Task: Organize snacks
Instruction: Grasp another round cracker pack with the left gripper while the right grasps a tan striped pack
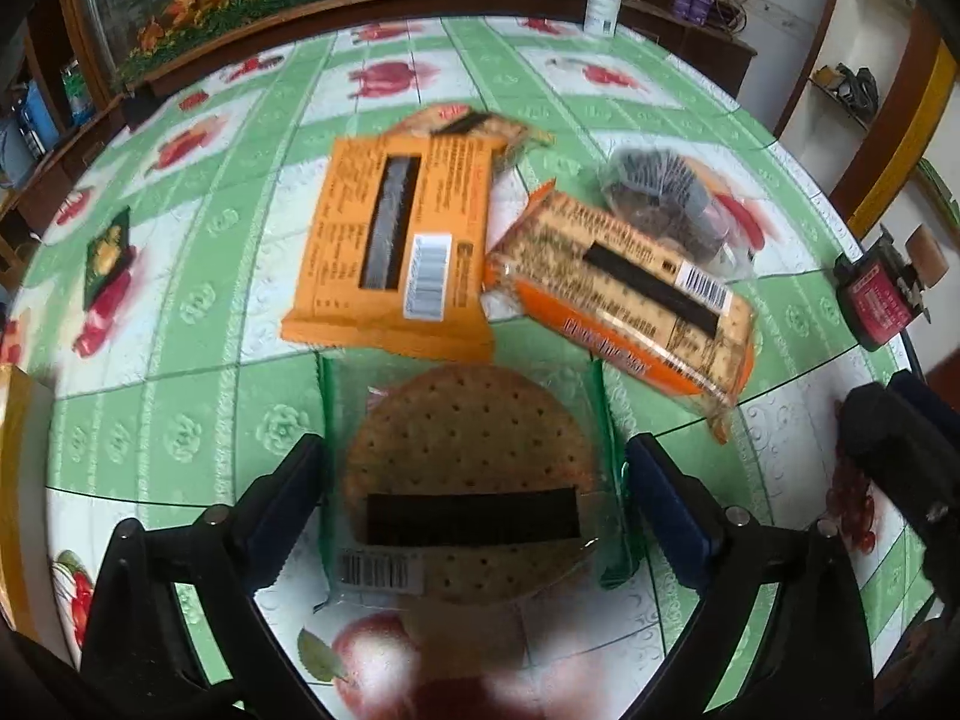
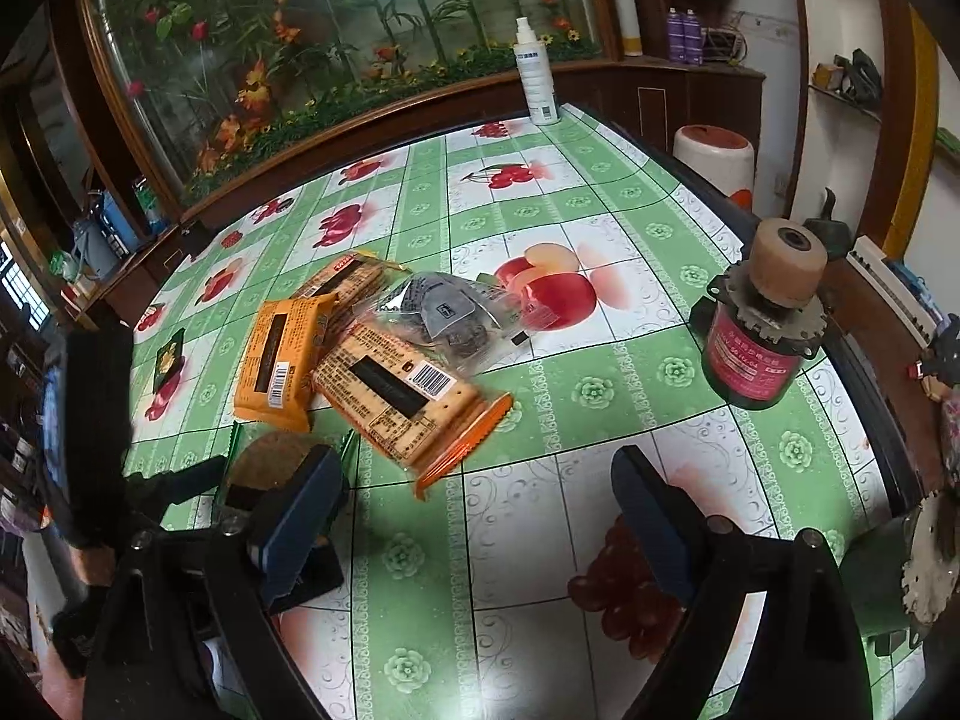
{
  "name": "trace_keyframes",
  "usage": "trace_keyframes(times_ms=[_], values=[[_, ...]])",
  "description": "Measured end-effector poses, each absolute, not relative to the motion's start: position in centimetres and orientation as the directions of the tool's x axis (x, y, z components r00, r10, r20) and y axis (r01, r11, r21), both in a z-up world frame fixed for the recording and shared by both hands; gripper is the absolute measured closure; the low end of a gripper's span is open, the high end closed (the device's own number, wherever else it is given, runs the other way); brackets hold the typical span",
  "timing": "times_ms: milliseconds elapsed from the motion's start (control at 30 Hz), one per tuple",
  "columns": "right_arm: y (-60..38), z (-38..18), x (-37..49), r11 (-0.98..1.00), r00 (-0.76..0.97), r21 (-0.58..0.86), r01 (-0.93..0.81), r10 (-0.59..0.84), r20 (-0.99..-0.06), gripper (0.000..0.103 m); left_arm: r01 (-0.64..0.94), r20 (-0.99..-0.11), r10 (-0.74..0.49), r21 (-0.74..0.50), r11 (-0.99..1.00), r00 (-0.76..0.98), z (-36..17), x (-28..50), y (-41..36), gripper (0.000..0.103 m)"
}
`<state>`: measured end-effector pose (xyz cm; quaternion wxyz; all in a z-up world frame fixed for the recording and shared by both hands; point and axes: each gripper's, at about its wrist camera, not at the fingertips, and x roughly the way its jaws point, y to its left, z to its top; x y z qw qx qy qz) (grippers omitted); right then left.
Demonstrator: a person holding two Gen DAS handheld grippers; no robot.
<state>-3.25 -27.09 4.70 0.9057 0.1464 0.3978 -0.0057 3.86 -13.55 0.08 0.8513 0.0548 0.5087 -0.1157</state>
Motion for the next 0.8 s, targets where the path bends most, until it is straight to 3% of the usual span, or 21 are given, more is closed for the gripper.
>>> trace_keyframes(times_ms=[200, 267, 567, 800], values=[[-26.3, 4.8, -2.1, 0.967, 0.673, 0.241, 0.083, 0.124, -0.729, 0.011, 0.281, -0.863, -0.15, -0.009, 0.96, 0.482, 0.0, 3.7, -13.1, 0.005], [-26.0, 4.8, -1.4, 0.971, 0.667, 0.233, 0.049, 0.141, -0.731, 0.011, 0.279, -0.857, -0.147, -0.003, 0.96, 0.494, 0.2, 3.6, -12.4, 0.017], [-22.3, 4.7, 3.9, 0.969, 0.59, 0.057, -0.24, 0.192, -0.784, 0.011, 0.28, -0.863, -0.149, -0.01, 0.96, 0.482, 0.5, 3.1, -9.1, 0.019], [-21.1, 2.5, 6.7, 0.931, 0.538, -0.055, -0.361, 0.159, -0.828, 0.01, 0.286, -0.868, -0.155, -0.016, 0.958, 0.471, 0.5, 2.3, -6.9, 0.019]])
